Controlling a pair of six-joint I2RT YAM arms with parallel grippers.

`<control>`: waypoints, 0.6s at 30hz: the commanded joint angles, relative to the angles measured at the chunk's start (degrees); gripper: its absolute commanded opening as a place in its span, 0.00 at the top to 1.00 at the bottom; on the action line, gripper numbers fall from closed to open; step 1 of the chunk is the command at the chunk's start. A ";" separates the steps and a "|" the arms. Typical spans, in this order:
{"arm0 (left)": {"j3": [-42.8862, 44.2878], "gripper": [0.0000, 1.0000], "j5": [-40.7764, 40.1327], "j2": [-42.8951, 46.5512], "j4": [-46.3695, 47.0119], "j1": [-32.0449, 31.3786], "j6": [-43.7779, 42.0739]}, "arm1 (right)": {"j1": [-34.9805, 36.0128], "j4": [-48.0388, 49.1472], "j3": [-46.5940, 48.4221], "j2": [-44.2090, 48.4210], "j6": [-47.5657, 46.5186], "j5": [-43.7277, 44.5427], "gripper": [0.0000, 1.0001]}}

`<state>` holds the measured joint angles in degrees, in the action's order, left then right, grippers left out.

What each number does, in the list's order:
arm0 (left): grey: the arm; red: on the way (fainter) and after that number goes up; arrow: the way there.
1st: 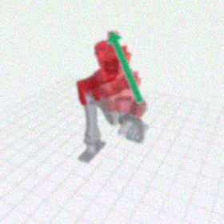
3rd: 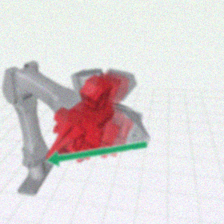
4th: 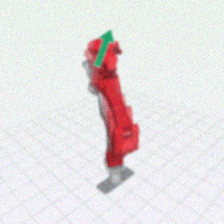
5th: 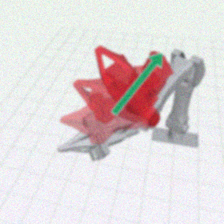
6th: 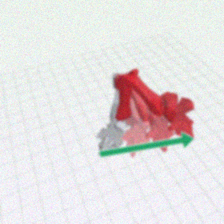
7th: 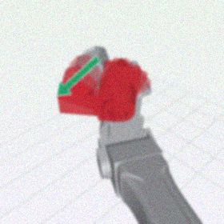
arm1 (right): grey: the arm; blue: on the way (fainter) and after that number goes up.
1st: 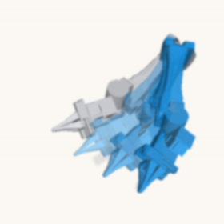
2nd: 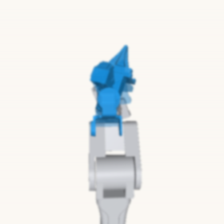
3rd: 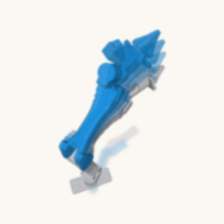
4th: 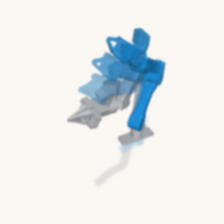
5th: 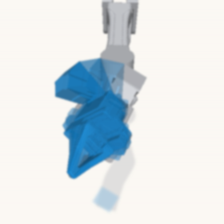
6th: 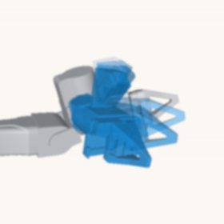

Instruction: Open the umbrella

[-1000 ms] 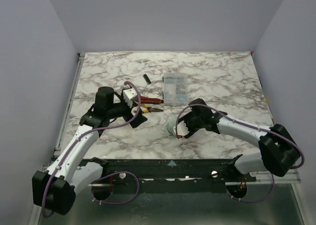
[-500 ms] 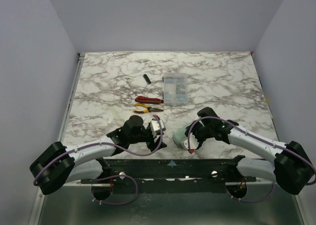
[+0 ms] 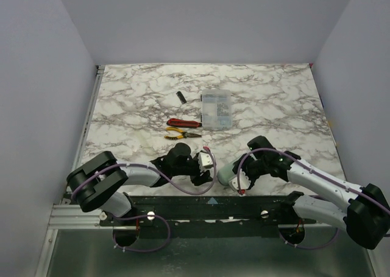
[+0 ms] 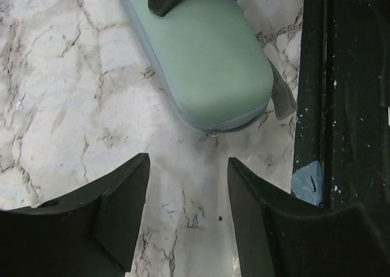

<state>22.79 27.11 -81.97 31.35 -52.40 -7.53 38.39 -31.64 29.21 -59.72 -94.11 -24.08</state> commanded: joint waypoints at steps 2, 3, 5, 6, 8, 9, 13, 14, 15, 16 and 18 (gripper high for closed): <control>2.12 0.45 4.43 -5.12 6.18 -1.38 -3.01 | -0.01 -8.62 -2.89 -0.23 1.93 -0.42 0.66; 2.26 0.46 4.63 -6.02 6.41 -1.39 -3.63 | 0.02 -8.53 -3.08 -0.07 1.77 -0.59 0.66; 2.65 0.47 5.03 -7.68 6.44 -1.39 -4.33 | 0.02 -7.97 -3.47 0.05 1.60 -0.90 0.66; 2.79 0.49 5.50 -8.42 6.65 -1.39 -4.78 | 0.02 -7.71 -3.55 0.01 1.60 -1.08 0.66; 2.97 0.51 6.06 -9.59 6.99 -1.39 -5.29 | 0.04 -7.66 -3.47 -0.27 1.81 -1.48 0.66; 3.34 0.52 6.02 -10.16 6.78 -1.43 -5.22 | 0.01 -7.74 -3.35 -0.51 1.87 -1.71 0.66; 3.47 0.53 6.85 -11.33 8.17 -1.39 -4.96 | 0.01 -7.58 -3.37 -1.14 1.58 -2.03 0.66; 3.36 0.52 7.03 -11.53 8.66 -1.39 -4.79 | -0.01 -7.39 -3.38 -1.27 1.56 -2.03 0.66; 3.20 0.52 7.24 -11.69 8.99 -1.39 -4.82 | 0.02 -7.34 -3.29 -1.42 1.62 -2.07 0.66; 3.11 0.52 7.34 -11.82 9.52 -1.39 -4.69 | 0.02 -7.30 -3.13 -1.63 1.68 -2.12 0.66; 3.17 0.51 7.86 -12.11 10.31 -1.39 -4.44 | 0.01 -7.06 -3.02 -2.04 2.14 -1.87 0.66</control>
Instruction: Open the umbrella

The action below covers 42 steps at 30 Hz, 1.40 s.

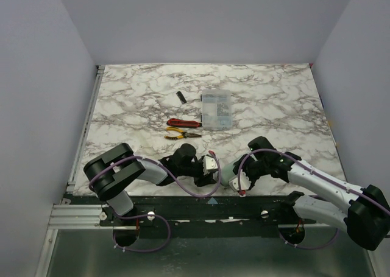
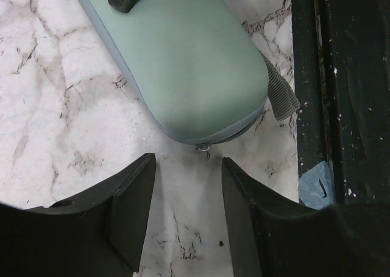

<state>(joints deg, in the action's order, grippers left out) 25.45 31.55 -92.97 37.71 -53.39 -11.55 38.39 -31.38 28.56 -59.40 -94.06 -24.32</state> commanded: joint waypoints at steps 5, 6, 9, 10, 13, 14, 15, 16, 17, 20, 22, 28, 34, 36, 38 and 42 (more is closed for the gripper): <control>1.19 0.54 4.66 -1.16 4.60 -0.38 0.41 | 0.02 -7.49 -2.18 -2.70 2.28 -1.52 0.66; 1.34 0.56 4.68 -1.09 4.85 -0.40 0.76 | 0.01 -7.57 -2.32 -2.58 2.15 -1.57 0.66; 1.69 0.65 4.58 -1.16 5.15 -0.41 2.26 | 0.02 -7.49 -2.54 -2.20 1.97 -1.79 0.66; 1.84 0.68 4.57 -1.12 5.11 -0.40 2.86 | -0.01 -7.32 -2.63 -2.05 2.02 -1.87 0.66; 1.80 0.77 4.22 -1.21 4.91 -0.40 3.20 | 0.02 -6.93 -2.80 -2.15 2.12 -1.79 0.66; 1.95 0.82 4.22 -1.28 4.49 -0.40 3.04 | -0.03 -6.87 -2.88 -2.20 2.13 -1.79 0.66; 2.05 0.87 3.99 -1.20 4.16 -0.40 2.96 | 0.01 -6.90 -2.86 -2.13 2.01 -1.83 0.66; 2.07 0.92 3.38 -1.12 3.95 -0.40 2.86 | 0.01 -6.99 -2.95 -2.17 1.87 -1.92 0.66; 2.07 0.97 2.85 -1.07 3.95 -0.40 3.00 | 0.01 -6.95 -2.97 -2.05 1.70 -2.03 0.66; 2.10 1.00 2.29 -0.38 2.91 -0.27 2.79 | -0.03 -7.00 -3.17 -1.63 1.27 -2.23 0.66; 1.88 1.00 1.91 0.04 2.55 -0.29 1.96 | 0.01 -6.99 -3.30 -1.32 0.87 -2.30 0.66; 4.98 1.00 -2.50 -0.60 1.73 1.64 0.06 | 0.02 -5.24 -4.77 -0.42 -2.99 -3.72 0.66; 5.64 1.00 -0.36 1.24 -2.54 1.18 -3.59 | 0.02 4.13 -1.44 -4.98 7.73 -2.29 0.19; 4.69 1.00 -1.40 1.15 -2.81 1.13 -3.30 | 0.02 3.94 0.68 -4.58 12.40 -2.05 0.11; 3.68 1.00 -2.00 0.83 -2.67 1.23 -3.56 | 0.04 3.29 1.81 -1.53 16.07 -2.14 0.06; 3.20 1.00 -2.70 -0.06 -2.48 1.34 -2.16 | 0.00 -2.82 4.55 4.92 22.97 -2.37 0.00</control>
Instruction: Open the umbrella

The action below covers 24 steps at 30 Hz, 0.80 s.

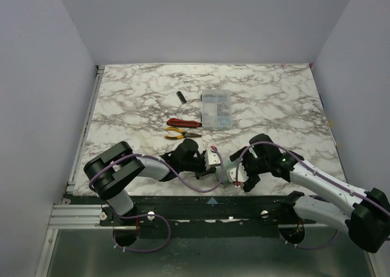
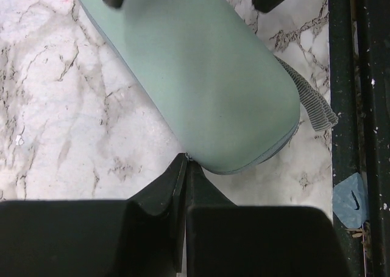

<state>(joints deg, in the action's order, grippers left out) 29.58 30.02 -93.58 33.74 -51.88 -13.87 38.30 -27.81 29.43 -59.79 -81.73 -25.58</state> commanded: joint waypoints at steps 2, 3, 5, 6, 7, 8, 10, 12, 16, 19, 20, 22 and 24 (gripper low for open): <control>-0.94 1.00 -1.69 0.20 2.23 -0.16 0.71 | 0.08 -8.04 5.05 7.89 17.70 1.21 0.00; -0.81 1.00 -1.81 0.01 2.34 -0.20 0.98 | 0.10 -8.58 5.79 8.89 21.70 3.33 0.00; -0.51 1.00 -2.03 -0.11 2.68 -0.18 1.34 | 0.06 -9.18 7.58 9.09 32.94 8.42 0.00; -0.47 1.00 -2.32 -0.19 2.81 -0.15 1.47 | 0.06 -9.53 8.84 8.35 37.92 11.03 0.00; -0.25 1.00 -2.62 -0.20 2.83 -0.25 1.41 | 0.10 -10.30 10.16 6.80 43.68 13.87 0.00; -0.10 1.00 -3.57 -0.17 2.83 -0.31 1.31 | 0.10 -11.15 12.03 5.04 48.31 16.28 0.00; 0.08 1.00 -4.18 -0.20 2.74 -0.42 0.92 | -0.16 -12.54 15.07 0.55 54.97 20.10 0.01; -0.01 1.00 -4.55 -0.03 2.82 -0.91 0.26 | -1.09 -8.33 16.80 -1.77 59.70 25.24 0.01; 0.11 1.00 -5.50 -0.09 2.56 -1.52 0.15 | -6.71 -10.08 24.60 -8.44 68.38 23.12 0.01; 0.21 1.00 -6.76 0.03 2.43 -1.63 0.71 | -11.40 -11.95 28.44 -11.00 76.18 21.00 0.01; 0.21 1.00 -6.98 0.02 2.34 -1.65 0.98 | -12.64 -12.34 29.16 -11.41 79.18 20.64 0.00; 0.21 1.00 -7.52 0.24 2.21 -1.82 1.42 | -14.80 -14.44 31.41 -12.74 85.92 19.48 0.00; 0.21 1.00 -8.13 0.42 2.05 -2.16 1.76 | -16.92 -16.88 32.76 -14.70 93.33 17.95 0.00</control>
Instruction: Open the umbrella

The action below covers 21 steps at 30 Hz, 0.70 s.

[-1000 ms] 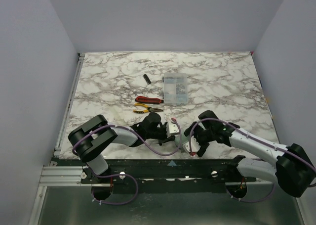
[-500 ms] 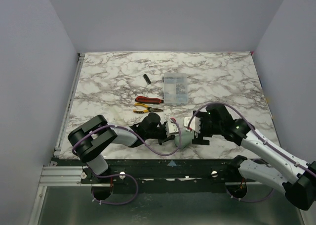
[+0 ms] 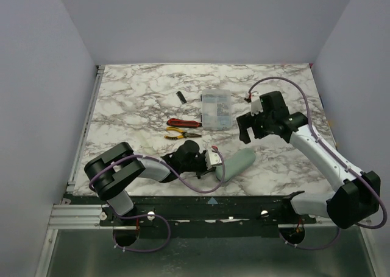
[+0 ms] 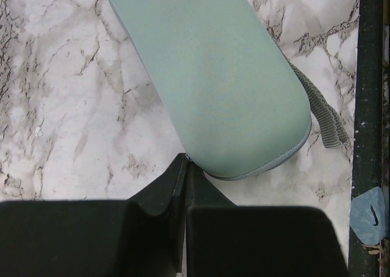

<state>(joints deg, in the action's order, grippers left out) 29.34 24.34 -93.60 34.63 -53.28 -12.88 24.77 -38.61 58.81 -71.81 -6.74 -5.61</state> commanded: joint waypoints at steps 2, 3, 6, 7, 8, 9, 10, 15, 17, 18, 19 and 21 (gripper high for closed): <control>0.74 1.00 -3.13 0.23 0.72 -1.15 1.37 | -5.28 -7.59 2.66 -4.78 25.85 -4.61 0.00; 0.87 1.00 -3.76 0.10 0.54 -1.36 1.74 | -6.26 -7.56 1.45 -5.17 28.65 -5.62 0.00; 1.25 1.00 -4.81 -0.11 0.39 -1.78 2.24 | -8.72 -8.88 -2.38 -4.45 32.96 -6.64 0.00; 1.24 1.00 -4.91 -0.02 0.44 -1.98 2.33 | -8.88 -9.52 -3.20 -4.14 33.27 -6.97 0.00; 1.24 1.00 -4.87 0.05 0.55 -2.16 2.29 | -8.89 -10.15 -4.09 -3.68 33.47 -7.68 0.00; 1.15 1.00 -4.99 0.02 0.77 -2.55 2.12 | -8.86 -10.32 -5.11 -3.31 33.74 -9.02 0.00; 1.06 1.00 -5.13 0.01 1.10 -2.84 2.01 | -8.88 -10.43 -6.00 -3.10 34.23 -10.56 0.01; 1.30 1.00 -5.42 0.26 1.88 -4.95 1.60 | -8.87 -3.85 -13.42 -2.87 38.01 -21.50 0.05; 1.47 1.00 -5.11 0.31 2.00 -5.64 1.07 | -8.91 0.95 -15.90 -3.31 39.95 -23.39 0.09; 1.42 1.00 -5.01 0.38 2.15 -5.91 0.73 | -8.87 2.63 -16.55 -3.82 40.21 -23.44 0.11; 1.46 1.00 -4.85 0.36 2.34 -6.06 0.52 | -8.87 4.37 -17.23 -4.33 40.08 -23.48 0.14; 1.46 1.00 -3.74 0.62 2.47 -6.31 0.18 | -8.87 6.32 -17.75 -5.23 38.83 -23.26 0.20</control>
<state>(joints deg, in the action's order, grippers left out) 29.56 19.92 -93.60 34.85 -58.67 -11.55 15.86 -40.18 42.02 -75.90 30.52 -24.73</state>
